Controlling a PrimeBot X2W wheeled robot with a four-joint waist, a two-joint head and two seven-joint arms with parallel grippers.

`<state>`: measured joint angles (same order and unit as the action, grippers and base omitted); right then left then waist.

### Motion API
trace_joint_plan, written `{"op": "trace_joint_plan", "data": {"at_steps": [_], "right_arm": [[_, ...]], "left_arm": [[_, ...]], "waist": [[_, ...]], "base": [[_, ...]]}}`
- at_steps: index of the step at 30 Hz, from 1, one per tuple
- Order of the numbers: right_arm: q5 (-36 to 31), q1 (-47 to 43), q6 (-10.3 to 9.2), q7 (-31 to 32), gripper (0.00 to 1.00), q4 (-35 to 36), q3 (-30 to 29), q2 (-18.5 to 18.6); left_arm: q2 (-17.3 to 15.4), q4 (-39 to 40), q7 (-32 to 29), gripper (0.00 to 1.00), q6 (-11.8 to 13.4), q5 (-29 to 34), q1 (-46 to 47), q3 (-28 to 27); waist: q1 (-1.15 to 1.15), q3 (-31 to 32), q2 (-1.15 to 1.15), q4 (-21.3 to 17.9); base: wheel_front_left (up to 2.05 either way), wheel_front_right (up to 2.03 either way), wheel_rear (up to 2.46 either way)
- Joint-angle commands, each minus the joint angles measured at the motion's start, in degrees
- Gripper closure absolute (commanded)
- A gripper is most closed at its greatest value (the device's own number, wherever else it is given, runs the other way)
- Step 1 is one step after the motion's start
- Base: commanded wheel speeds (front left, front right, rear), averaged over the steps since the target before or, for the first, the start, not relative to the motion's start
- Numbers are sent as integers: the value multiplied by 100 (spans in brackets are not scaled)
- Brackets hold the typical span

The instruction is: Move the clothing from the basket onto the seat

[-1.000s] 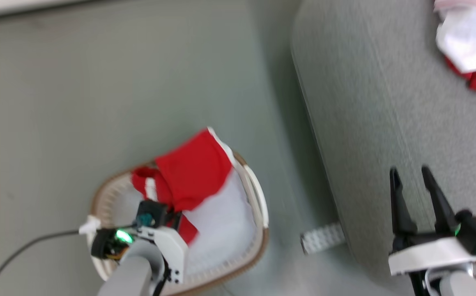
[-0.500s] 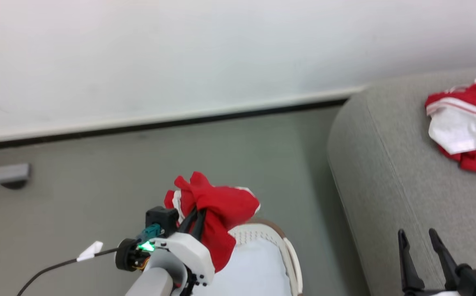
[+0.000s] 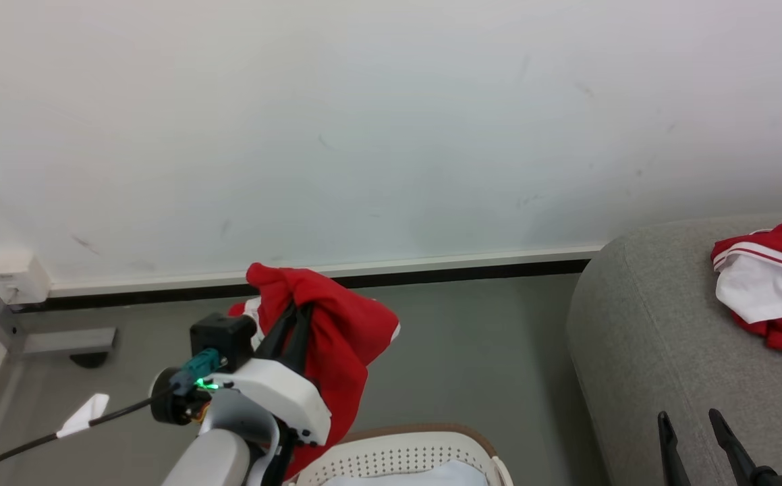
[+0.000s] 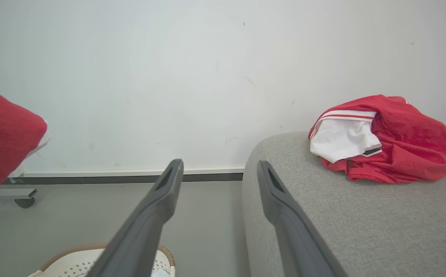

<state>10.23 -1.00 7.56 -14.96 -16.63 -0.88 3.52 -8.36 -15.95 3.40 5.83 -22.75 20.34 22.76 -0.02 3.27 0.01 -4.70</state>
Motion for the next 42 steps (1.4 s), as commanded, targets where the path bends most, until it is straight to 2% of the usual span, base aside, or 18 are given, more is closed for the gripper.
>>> {"op": "trace_joint_plan", "data": {"at_steps": [1, 9, 14, 22, 27, 28, 35, 42], "right_arm": [[-6, -96, -15, -11, 0, 35, 24, 54], [36, -241, -15, -11, 0, 161, 232, 228], [58, -118, -15, -11, 0, 378, 696, 444], [331, 786, -15, 132, 0, 800, 2379, 1232], [613, 1634, -14, 378, 0, 850, 3427, 1482], [613, 1634, -14, 378, 0, 850, 3427, 1482], [929, 2605, -15, 441, 0, 580, 4536, 1416], [992, 3189, -15, 232, 0, -177, 5097, 943]], "left_arm": [[-99, 211, -88, 100, 47, 22, -130, -13], [-310, 950, -427, 100, 184, 20, -352, -14], [-344, 1253, -556, 100, 222, 43, -423, 57], [-286, 1549, -674, 100, 202, 64, -447, 241], [-216, 1535, -694, 100, 170, 126, -371, 424], [-216, 1535, -694, 100, 170, 126, -371, 424], [-75, 1388, -718, 100, 75, 155, -209, 659], [-19, 1320, -762, 100, 5, 183, -98, 834]], "waist": [[2, 102, -1, -11], [2, 318, -1, -67], [2, 331, -1, -83], [2, 228, -1, -100], [2, 151, -1, -60], [2, 151, -1, -60], [2, 79, -1, 85], [2, 75, -1, 197]], "base": [[0, 0, 0], [0, 0, 0], [0, 0, 0], [0, 0, 0], [0, 0, 0], [0, 0, 0], [0, 0, 0], [0, 0, 0]]}}
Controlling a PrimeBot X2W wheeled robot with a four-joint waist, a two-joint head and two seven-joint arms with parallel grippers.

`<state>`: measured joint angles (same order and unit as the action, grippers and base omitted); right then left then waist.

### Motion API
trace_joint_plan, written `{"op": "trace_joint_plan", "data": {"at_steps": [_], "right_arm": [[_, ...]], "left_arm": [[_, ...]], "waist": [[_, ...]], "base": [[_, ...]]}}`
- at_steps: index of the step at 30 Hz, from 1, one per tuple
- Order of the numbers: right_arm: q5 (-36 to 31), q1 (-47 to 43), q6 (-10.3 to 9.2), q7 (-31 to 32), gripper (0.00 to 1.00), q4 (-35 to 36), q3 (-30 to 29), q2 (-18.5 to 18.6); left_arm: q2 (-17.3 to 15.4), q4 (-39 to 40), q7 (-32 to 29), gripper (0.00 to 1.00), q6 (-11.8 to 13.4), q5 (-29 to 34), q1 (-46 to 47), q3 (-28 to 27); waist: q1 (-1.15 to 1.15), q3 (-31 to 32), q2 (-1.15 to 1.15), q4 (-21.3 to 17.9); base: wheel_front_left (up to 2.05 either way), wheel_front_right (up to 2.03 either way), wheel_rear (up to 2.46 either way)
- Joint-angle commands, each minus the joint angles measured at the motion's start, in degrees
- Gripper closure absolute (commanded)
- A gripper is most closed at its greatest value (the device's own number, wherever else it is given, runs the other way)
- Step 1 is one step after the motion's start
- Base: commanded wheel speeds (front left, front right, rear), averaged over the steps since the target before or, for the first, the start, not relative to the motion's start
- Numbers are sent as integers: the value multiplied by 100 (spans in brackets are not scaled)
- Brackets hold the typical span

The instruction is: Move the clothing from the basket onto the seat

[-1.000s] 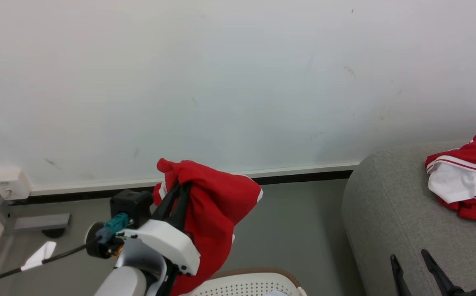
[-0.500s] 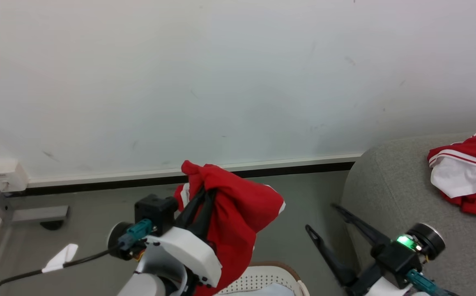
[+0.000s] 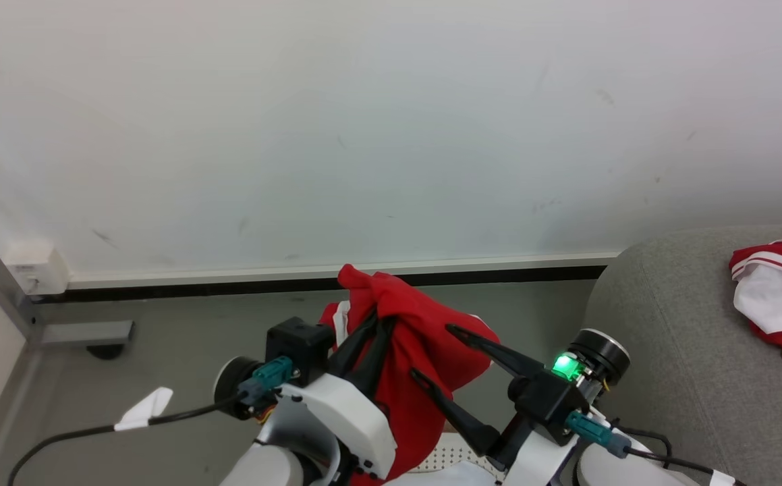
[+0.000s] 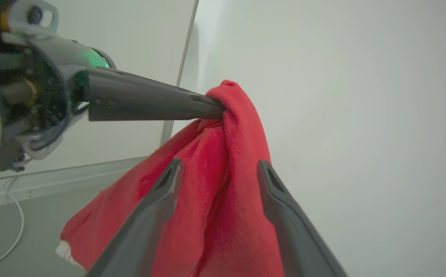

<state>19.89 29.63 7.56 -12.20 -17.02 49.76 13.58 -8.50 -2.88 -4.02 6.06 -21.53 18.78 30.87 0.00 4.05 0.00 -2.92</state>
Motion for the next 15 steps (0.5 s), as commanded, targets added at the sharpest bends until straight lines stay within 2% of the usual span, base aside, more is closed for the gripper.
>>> {"op": "trace_joint_plan", "data": {"at_steps": [1, 3, 9, 12, 13, 14, 15], "right_arm": [[11, 183, -15, -67, 0, -270, 68, -143], [10, 234, -15, -98, 0, -406, 77, -228], [-243, 556, -15, -203, 0, -1386, 110, -674], [-158, 671, -15, -242, 0, -1818, 154, -850], [-137, 735, -15, -252, 52, -1925, 137, -893], [-84, 766, -15, -258, 100, -2009, 70, -927], [-57, 772, -15, -265, 100, -2089, 84, -965]], "left_arm": [[3, 16, -32, 100, -29, 66, 75, 45], [10, 18, -33, 100, -38, 64, 92, 65], [59, 37, -90, 100, -60, 49, 151, 173], [78, 35, -97, 100, -76, 19, 173, 199], [80, 33, -98, 100, -70, 11, 176, 205], [86, 31, -101, 100, -68, 3, 181, 209], [90, 28, -100, 100, -66, -5, 185, 215]], "waist": [[0, -8, 0, 30], [0, -13, 0, 40], [0, -47, 0, 94], [0, -59, 0, 120], [0, -64, 0, 127], [0, -70, 0, 134], [0, -73, 0, 142]], "base": [[0, 0, 0], [0, 0, 0], [0, 0, 0], [0, 0, 0], [0, 0, 0], [0, 0, 0], [0, 0, 0]]}}
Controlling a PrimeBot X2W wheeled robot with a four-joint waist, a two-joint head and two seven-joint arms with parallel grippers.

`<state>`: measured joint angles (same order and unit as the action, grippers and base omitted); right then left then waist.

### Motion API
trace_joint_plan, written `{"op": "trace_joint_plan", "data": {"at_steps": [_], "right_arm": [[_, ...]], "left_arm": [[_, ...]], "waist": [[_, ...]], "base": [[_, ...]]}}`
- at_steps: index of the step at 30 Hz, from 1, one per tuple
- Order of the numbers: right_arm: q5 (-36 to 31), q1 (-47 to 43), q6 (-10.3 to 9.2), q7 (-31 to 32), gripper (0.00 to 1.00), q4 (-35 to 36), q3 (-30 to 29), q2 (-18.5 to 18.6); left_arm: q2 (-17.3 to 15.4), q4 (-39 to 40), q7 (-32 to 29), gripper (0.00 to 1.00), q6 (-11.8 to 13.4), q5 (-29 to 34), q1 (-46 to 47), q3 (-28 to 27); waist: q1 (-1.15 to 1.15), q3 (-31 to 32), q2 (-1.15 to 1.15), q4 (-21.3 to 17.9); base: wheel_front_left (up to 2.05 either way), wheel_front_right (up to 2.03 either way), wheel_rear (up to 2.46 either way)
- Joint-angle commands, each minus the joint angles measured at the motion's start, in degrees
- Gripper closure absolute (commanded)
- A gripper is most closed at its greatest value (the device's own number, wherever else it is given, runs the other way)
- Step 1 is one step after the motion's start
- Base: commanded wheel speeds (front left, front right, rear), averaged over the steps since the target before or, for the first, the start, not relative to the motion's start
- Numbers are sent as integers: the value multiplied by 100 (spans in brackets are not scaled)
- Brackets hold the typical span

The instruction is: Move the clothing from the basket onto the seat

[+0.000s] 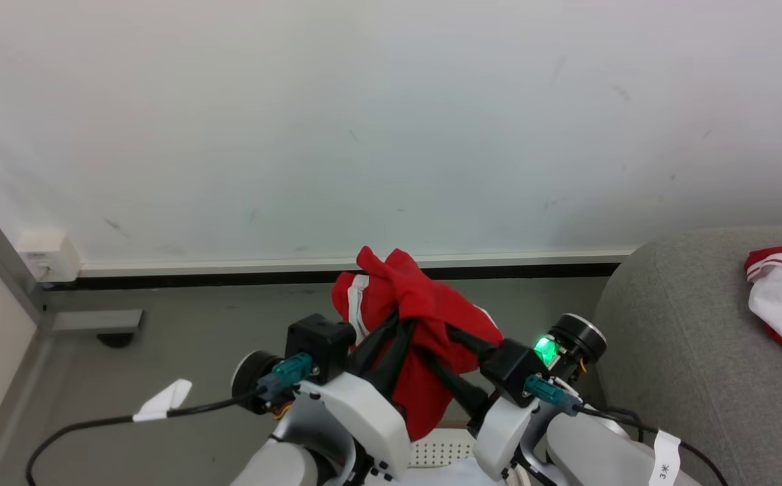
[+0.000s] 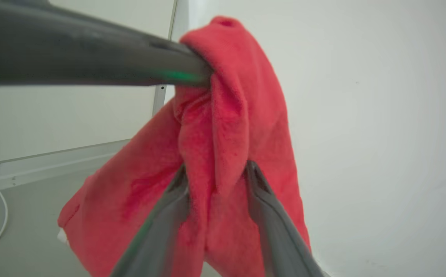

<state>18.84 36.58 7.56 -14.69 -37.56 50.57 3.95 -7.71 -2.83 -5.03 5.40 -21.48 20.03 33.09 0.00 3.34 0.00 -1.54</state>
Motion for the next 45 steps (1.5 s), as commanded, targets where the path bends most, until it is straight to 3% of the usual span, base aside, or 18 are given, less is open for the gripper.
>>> {"op": "trace_joint_plan", "data": {"at_steps": [1, 6, 7, 8, 9, 10, 35, 39, 45], "right_arm": [[73, 84, -15, -26, 100, -94, 0, -29], [155, 163, -15, -45, 100, -163, -39, -100], [169, 157, -15, -46, 100, -131, -67, -103], [173, 139, -15, -47, 100, -94, -120, -104], [167, 116, -15, -47, 100, -66, -157, -105], [150, 96, -15, -48, 100, -42, -189, -109], [-66, -93, -15, -50, 100, 201, -911, 5], [-85, -95, -15, -50, 100, 294, -990, 59], [-109, -185, -15, -43, 100, 443, -1158, 149]], "left_arm": [[8, 15, 5, 100, 4, -13, 62, -7], [-28, -12, 35, 100, 33, -30, 67, -20], [-37, -14, 52, 91, 51, -18, 68, -26], [-43, -14, 74, 63, 52, -7, 64, -30], [-48, -9, 78, 14, 71, -1, 59, -30], [-54, -5, 91, 0, 80, 4, 54, -33], [-226, 29, 99, 0, 188, -81, -73, -29], [-294, 53, 123, 0, 204, -82, -99, -48], [-382, 88, 173, 0, 258, -125, -256, -95]], "waist": [[0, -4, 0, 9], [0, -3, 0, 0], [0, -3, 0, -3], [0, -4, 0, -7], [0, -8, 0, -12], [0, -13, 0, -17], [0, -66, 0, -280], [0, -107, 0, -548], [0, -144, 0, -1334]], "base": [[0, 0, 0], [0, 0, 0], [0, 0, 0], [0, 0, 0], [0, 0, 0], [0, 0, 0], [0, 0, 0], [0, 0, 0], [0, 0, 0]]}}
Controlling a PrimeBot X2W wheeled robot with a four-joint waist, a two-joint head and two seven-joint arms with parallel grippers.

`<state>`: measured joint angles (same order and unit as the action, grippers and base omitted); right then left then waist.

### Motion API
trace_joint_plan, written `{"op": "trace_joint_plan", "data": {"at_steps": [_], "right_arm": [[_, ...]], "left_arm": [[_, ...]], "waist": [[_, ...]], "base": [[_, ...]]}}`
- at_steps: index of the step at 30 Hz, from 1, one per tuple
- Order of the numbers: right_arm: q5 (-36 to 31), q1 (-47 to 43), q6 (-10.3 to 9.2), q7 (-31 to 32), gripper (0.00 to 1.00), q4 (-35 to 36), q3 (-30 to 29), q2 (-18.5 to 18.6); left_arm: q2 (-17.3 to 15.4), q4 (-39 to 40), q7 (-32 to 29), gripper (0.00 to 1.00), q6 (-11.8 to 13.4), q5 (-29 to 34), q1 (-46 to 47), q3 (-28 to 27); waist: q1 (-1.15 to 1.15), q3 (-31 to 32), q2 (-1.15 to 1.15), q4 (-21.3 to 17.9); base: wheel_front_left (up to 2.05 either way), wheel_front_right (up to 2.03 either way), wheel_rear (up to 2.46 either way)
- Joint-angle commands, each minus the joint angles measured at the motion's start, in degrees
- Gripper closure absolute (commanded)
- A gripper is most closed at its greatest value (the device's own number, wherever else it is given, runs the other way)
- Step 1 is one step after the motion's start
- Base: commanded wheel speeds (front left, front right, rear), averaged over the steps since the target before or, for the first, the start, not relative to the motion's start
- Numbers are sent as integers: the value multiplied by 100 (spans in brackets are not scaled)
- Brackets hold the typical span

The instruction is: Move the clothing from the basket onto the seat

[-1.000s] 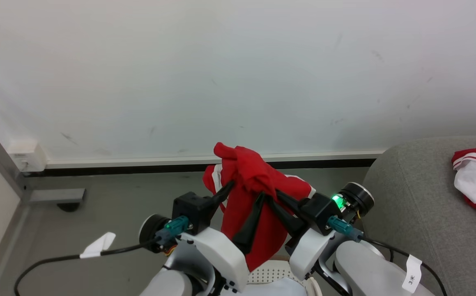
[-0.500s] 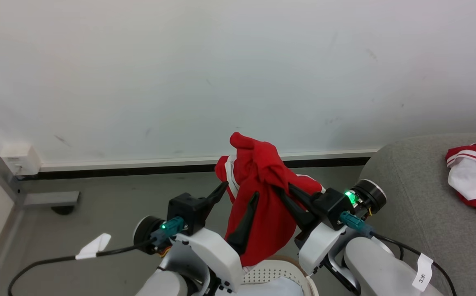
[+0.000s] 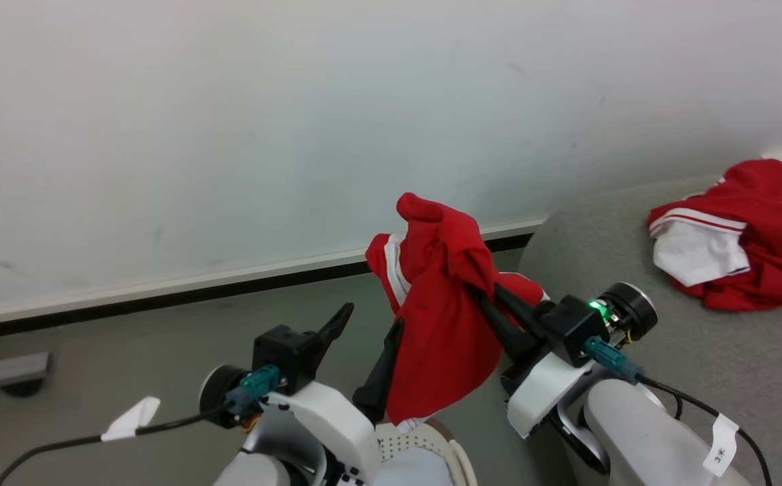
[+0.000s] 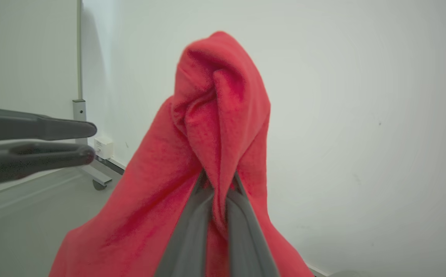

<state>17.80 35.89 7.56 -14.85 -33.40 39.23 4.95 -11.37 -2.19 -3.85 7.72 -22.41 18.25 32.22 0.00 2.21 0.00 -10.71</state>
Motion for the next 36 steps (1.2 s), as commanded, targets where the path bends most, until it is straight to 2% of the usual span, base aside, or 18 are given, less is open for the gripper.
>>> {"op": "trace_joint_plan", "data": {"at_steps": [1, 7, 13, 19, 27, 31, 36], "right_arm": [[-13, -142, -15, -27, 100, 72, -65, 94], [-77, -412, -15, -22, 100, 353, -405, 473], [-143, -776, -15, -22, 100, 697, -764, 796], [-293, -1106, -15, -22, 100, 1027, -1243, 984], [-392, -1262, -15, -7, 100, 1274, -1552, 1010], [-372, -1033, -15, -13, 100, 1392, -1828, 939], [-393, -507, -14, -23, 100, 1499, -2525, 802]], "left_arm": [[-23, 34, 49, 0, 28, -26, -105, 3], [60, 79, 79, 0, 18, -53, -200, 125], [157, 63, 71, 0, -32, -44, -179, 290], [238, 7, 51, 0, -160, -4, 11, 471], [240, -51, 42, 0, -206, 61, 186, 562], [118, 121, -111, 0, -197, 213, 379, 592], [-129, 446, -474, 0, -398, 500, 967, 703]], "waist": [[0, -36, 0, -555], [0, -91, 0, -1300], [0, -175, 0, -1829], [0, -359, 0, -1944], [0, -617, 0, -2029], [0, -1122, 0, -2052], [0, -2129, 0, -1778]], "base": [[0, 0, 0], [0, 0, 0], [0, 0, 0], [0, 0, 0], [0, 0, 0], [0, 0, 0], [0, 0, 0]]}}
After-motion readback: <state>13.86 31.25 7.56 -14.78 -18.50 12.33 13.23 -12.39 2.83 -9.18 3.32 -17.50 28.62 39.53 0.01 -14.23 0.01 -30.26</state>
